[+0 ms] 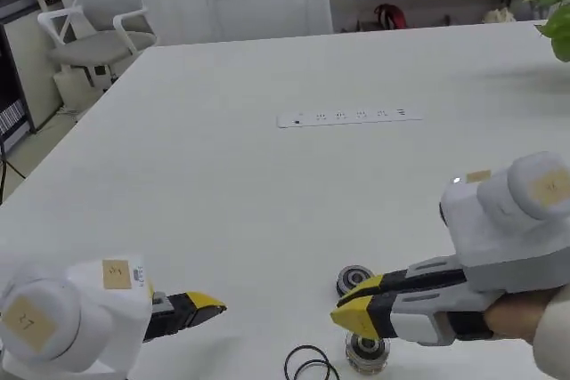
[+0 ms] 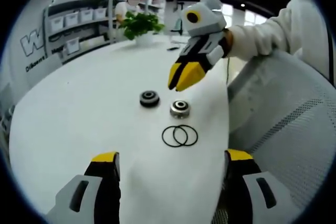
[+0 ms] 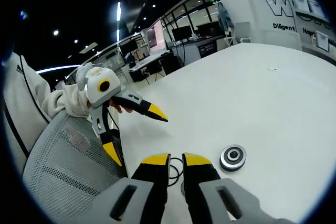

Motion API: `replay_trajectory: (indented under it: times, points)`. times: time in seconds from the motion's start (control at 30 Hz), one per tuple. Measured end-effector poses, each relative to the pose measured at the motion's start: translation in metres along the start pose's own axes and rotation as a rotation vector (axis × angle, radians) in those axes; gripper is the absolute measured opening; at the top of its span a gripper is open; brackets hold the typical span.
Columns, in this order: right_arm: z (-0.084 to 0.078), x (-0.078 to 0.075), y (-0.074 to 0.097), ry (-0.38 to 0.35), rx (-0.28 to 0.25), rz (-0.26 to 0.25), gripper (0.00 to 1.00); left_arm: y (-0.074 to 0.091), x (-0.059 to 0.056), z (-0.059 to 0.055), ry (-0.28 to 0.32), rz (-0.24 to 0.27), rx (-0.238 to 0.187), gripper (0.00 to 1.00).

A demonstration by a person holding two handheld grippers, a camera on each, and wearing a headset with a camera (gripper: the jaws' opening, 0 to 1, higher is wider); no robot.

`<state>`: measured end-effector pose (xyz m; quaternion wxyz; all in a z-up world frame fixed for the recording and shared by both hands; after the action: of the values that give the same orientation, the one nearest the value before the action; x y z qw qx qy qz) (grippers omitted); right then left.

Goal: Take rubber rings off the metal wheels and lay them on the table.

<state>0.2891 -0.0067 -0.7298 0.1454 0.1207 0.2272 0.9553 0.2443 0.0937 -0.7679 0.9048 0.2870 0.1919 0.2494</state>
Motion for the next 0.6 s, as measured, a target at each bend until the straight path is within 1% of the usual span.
replay_trajectory:
  times: [0.13,0.3,0.43,0.6]
  points:
    - [0.01,-0.01,0.01,-0.004,-0.046,-0.038,0.07,0.0,0.0,0.0,-0.002,0.002,0.0,0.83]
    - [0.017,-0.019,0.02,-0.021,-0.088,-0.08,0.09,0.0,0.0,0.001,-0.004,0.001,0.0,0.83]
    - [0.022,-0.026,0.028,-0.029,-0.116,-0.113,0.1,0.0,0.0,0.001,-0.005,0.001,-0.001,0.83]
    - [0.026,-0.032,0.035,-0.035,-0.139,-0.139,0.1,0.001,-0.001,0.002,-0.009,0.001,-0.003,0.83]
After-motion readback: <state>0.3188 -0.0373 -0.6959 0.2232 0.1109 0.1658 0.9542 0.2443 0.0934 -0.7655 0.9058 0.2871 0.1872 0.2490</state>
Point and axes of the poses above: the centre of the closed fingertips' face, and the gripper's own axes: y roughly backward along the fingers, x roughly to its left, z roughly out of its top, the point moved 2 cm from there along y, roughly backward along the fingers, and after that the axes turned 11 degrees about y, right-handed, at the moved point
